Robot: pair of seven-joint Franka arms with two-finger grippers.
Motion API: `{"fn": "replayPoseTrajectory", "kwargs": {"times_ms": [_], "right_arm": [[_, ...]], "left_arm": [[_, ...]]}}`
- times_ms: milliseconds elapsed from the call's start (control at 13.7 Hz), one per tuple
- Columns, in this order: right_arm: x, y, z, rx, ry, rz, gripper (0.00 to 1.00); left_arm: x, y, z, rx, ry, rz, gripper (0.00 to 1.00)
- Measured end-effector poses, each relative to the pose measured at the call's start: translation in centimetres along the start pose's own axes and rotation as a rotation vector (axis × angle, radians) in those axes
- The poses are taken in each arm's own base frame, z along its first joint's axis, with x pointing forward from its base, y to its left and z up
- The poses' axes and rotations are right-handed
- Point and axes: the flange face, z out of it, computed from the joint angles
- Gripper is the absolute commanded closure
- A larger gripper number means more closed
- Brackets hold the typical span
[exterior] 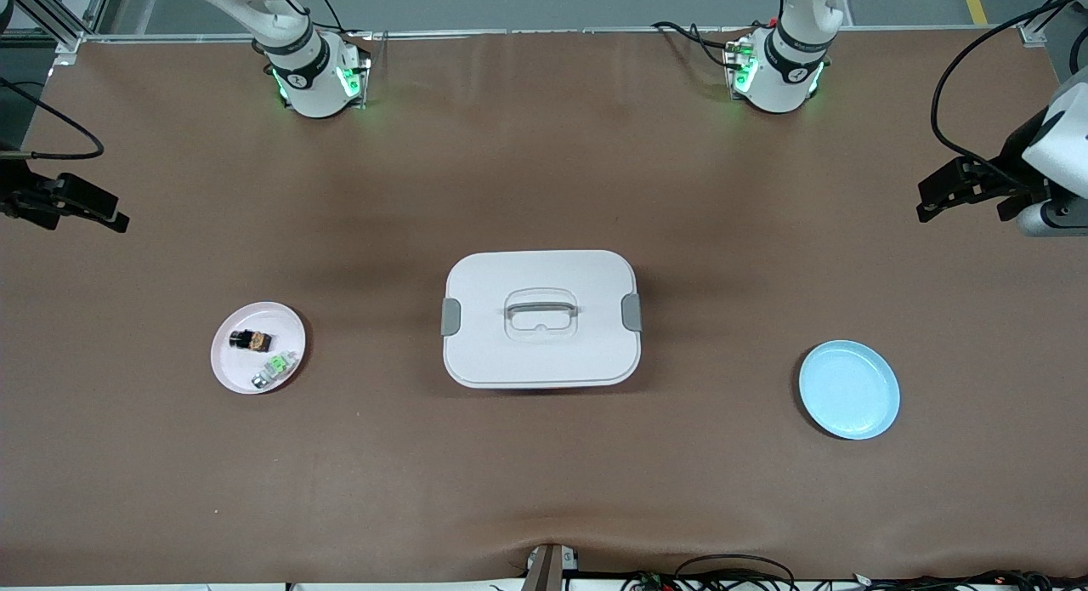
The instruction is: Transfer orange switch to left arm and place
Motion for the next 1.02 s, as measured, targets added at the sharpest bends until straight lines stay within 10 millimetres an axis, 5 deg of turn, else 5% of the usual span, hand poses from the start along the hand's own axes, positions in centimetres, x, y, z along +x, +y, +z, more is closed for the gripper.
{"fn": "replayPoseTrajectory", "kwargs": {"times_ms": [1019], "right_arm": [[0.0, 0.0, 0.0, 0.000, 0.002, 0.000, 0.00]], "left_arm": [[0.5, -0.4, 1.1, 0.001, -0.021, -0.009, 0.00]]}}
